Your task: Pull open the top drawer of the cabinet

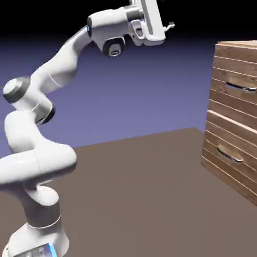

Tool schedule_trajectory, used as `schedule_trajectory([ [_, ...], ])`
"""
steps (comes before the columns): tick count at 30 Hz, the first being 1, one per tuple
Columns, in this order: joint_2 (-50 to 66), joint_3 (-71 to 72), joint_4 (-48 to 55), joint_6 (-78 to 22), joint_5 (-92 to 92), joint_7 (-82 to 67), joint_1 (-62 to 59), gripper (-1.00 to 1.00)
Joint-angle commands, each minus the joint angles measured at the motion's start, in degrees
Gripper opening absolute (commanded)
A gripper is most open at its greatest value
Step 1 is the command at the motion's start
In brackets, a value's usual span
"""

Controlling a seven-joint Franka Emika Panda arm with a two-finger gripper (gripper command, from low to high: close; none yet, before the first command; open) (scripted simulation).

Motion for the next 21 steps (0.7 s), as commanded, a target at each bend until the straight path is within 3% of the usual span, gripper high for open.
schedule_trajectory([
  [1,-1.02,1.15,1.07,-0.46,2.5,0.6,-1.9,0.0],
  [16,-16.24,18.3,17.17,-7.43,39.86,9.56,-30.34,0.0],
  [21,-15.69,18.35,23.52,-5.21,39.56,11.01,-34.42,0.0],
])
